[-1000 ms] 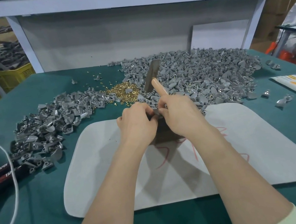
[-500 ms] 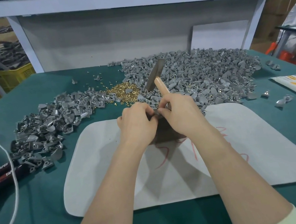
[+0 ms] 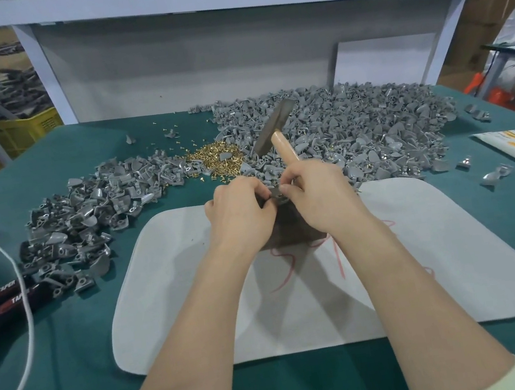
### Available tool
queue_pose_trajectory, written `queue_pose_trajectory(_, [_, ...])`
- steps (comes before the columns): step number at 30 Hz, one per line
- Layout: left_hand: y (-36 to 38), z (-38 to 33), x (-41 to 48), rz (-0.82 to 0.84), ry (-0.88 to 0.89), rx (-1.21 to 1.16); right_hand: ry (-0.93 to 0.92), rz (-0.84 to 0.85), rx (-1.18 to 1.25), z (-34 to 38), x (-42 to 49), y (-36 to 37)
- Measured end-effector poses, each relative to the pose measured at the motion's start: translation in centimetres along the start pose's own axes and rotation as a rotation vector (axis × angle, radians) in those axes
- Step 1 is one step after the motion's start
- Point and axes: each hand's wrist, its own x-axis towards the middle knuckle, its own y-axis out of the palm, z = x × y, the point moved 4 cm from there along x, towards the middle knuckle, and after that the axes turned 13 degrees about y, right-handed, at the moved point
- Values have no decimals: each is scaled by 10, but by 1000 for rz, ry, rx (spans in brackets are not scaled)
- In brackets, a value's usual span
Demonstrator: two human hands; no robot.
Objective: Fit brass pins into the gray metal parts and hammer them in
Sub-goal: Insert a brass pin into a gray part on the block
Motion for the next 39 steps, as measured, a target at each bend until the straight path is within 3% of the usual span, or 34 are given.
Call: queue_pose_trajectory(39, [1,0,0,-24,4,9,-10,-2,-32,2,-1,2])
